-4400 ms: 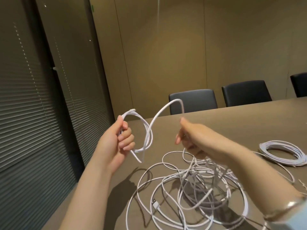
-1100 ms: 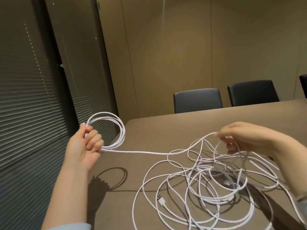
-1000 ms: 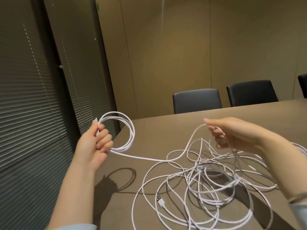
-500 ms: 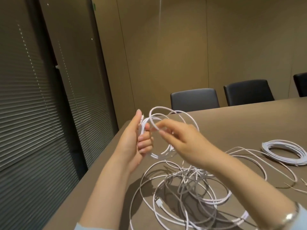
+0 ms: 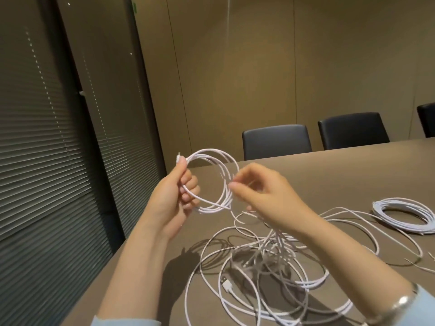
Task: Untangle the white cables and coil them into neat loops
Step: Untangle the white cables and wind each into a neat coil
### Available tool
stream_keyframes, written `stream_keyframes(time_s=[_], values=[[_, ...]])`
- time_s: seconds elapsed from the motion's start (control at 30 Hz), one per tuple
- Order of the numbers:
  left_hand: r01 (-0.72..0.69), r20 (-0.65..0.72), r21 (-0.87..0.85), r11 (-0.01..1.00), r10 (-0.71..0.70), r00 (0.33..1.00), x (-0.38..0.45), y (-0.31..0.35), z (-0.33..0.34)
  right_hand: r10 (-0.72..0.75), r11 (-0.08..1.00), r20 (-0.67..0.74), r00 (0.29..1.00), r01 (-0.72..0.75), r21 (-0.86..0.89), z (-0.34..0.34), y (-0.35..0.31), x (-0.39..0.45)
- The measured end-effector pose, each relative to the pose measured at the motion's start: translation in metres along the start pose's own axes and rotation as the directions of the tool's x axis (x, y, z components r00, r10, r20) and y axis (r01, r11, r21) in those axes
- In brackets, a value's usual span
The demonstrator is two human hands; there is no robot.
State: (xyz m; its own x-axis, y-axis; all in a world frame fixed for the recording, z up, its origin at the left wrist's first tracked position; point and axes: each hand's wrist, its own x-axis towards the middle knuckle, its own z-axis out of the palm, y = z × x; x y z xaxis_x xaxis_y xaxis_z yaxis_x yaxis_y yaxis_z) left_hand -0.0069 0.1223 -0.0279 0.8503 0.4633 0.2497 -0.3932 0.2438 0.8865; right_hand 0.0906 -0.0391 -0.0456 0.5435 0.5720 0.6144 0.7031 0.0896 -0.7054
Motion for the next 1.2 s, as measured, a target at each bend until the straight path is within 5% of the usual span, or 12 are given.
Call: stream_keyframes(time_s=[0.07,0.23,0.4,0.67,0.83,0.9,1.03,1.2], values=[[-0.009,-0.032,-0.089,0.996,0.006,0.999,0.001,0.003,-0.005,0.101,0.994,-0.042,0.994,-0.102,-0.03,-0.009,0.011,0.006],[-0.051,-0.112,-0.229,0.972,0.026,0.993,0.002,0.006,-0.015,0.357,0.856,0.311,0.881,-0.176,-0.487,-0.023,0.029,0.002],[-0.085,-0.147,-0.371,0.925,0.032,0.989,0.003,0.016,-0.035,0.462,0.771,0.251,0.851,-0.246,-0.587,-0.036,0.045,0.003],[-0.193,-0.268,-0.423,0.885,0.082,0.96,0.002,0.023,-0.063,0.36,0.425,-0.236,0.903,-0.384,-0.819,-0.078,0.077,0.008],[-0.246,-0.335,-0.447,0.86,0.094,0.938,0.001,0.027,-0.072,0.331,0.329,-0.546,0.769,-0.637,-0.697,-0.104,0.108,0.005],[-0.254,-0.351,-0.452,0.855,0.092,0.932,0.0,0.028,-0.075,0.405,0.322,-0.549,0.731,-0.676,-0.663,-0.108,0.113,0.003],[-0.236,-0.349,-0.425,0.874,0.083,0.933,0.002,0.024,-0.069,0.504,0.427,-0.354,0.788,-0.583,-0.691,-0.099,0.104,0.005],[-0.211,-0.303,-0.406,0.889,0.087,0.949,0.004,0.018,-0.055,0.345,0.694,-0.181,0.921,-0.38,-0.612,-0.064,0.072,0.017]])
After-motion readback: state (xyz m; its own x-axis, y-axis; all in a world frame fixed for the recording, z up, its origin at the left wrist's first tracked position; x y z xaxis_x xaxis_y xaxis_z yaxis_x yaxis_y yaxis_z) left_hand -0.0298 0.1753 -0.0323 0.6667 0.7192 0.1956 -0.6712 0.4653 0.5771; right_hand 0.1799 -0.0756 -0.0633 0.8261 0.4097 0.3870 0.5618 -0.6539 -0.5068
